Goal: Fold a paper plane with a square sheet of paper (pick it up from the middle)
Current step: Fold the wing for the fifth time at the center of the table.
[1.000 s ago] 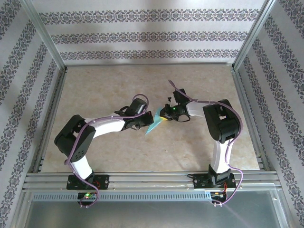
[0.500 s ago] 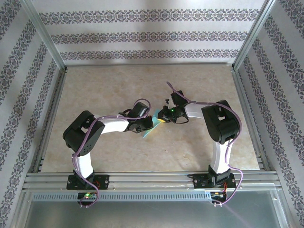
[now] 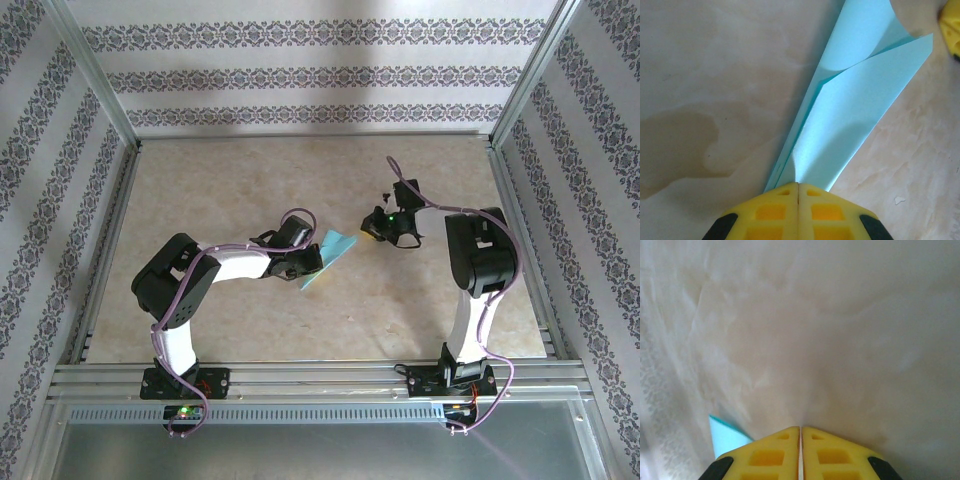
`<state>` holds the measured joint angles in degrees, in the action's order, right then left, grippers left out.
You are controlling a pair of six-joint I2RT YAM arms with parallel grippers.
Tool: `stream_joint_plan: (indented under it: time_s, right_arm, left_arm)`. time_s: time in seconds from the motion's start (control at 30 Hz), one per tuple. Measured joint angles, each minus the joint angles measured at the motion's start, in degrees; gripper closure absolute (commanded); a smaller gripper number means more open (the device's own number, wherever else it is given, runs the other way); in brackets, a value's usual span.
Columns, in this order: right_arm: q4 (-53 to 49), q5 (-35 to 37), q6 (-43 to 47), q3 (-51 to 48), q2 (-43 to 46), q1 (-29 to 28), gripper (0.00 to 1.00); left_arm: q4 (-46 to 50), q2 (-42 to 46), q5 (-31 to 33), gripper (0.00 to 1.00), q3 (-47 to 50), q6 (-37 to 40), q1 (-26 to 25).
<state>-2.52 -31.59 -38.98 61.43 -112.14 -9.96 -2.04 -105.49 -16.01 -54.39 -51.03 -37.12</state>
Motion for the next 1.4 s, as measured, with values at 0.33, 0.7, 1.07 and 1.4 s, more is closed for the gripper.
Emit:
stream_joint_plan:
  time_s: [0.33,0.7,1.07,1.4]
  right_arm:
    - [0.2,1.5,0.2,-4.6,11.0,-4.3,0.89]
    - [2.1,-2.0,-3.3,-5.6,3.5,-14.3,0.90]
    - [1.7,-2.3,-2.6,-5.1,2.4,-8.8,0.90]
    - [-6.4,6.1,1.5,-2.2,7.4,-1.8,0.80]
  left_arm:
    - [0.1,0.0,0.0,1.00,-0.1,0.0,0.0]
    - [0.4,0.0,0.0,1.00,-0.3,0.0,0.0]
    - [0.4,0.0,0.1,1.00,-0.3,0.0,0.0]
    - [2.7,0.0,-0.4,0.89,-1.7,1.5,0.0]
